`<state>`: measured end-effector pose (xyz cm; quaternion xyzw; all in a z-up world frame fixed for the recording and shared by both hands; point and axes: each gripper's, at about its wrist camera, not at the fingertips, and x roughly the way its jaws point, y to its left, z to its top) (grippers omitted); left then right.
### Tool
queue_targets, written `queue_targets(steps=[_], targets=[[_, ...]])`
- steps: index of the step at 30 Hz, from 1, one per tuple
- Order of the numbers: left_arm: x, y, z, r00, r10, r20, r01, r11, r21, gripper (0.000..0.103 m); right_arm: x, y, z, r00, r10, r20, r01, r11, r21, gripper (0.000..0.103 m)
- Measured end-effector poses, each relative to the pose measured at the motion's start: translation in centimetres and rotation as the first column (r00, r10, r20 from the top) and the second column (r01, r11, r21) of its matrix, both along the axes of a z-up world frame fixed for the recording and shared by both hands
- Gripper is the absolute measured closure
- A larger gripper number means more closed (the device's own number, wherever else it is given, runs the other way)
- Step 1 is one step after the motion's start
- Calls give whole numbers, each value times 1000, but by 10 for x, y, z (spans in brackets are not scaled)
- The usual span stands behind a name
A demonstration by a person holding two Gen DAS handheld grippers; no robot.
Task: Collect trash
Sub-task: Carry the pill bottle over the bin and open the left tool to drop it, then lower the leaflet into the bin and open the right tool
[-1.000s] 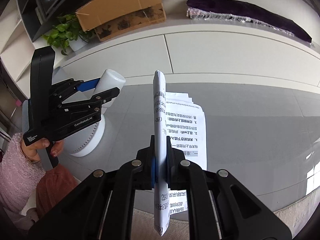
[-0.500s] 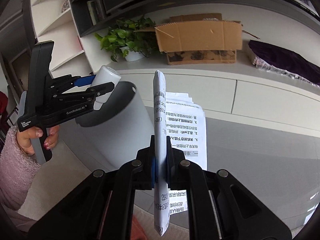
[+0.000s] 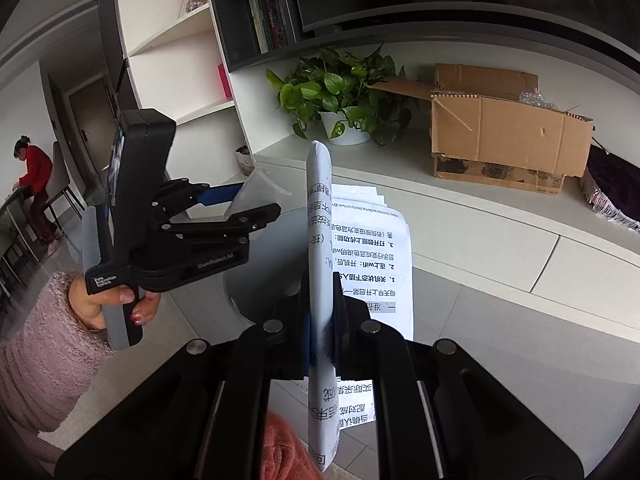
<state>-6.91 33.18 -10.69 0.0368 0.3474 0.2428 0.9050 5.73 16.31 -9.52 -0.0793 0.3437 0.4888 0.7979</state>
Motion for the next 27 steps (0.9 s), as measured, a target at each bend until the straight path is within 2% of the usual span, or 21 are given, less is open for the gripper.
queue_targets(steps=[4,6,9,23,27], targets=[[7,1,-12,1000,0,-20,-1,1000,-15,51,0,14,1,1000,13,1,-13,1000,-9,96],[7,2,-15,1000,7,-26,-7,1000,-14,42,0,19,3,1000,18,2,-18,1000,-12,96],[2,5,-12,1000,6,-15,-7,1000,-13,36,0,28,4,1000,23,13,-23,1000,-14,96],[-11,20,0,1000,-2,-14,2,1000,-5,35,15,80,3,997,67,-27,-66,998,17,96],[-14,24,0,1000,-8,-17,8,1000,-7,35,23,91,-1,995,71,-63,-69,997,25,96]])
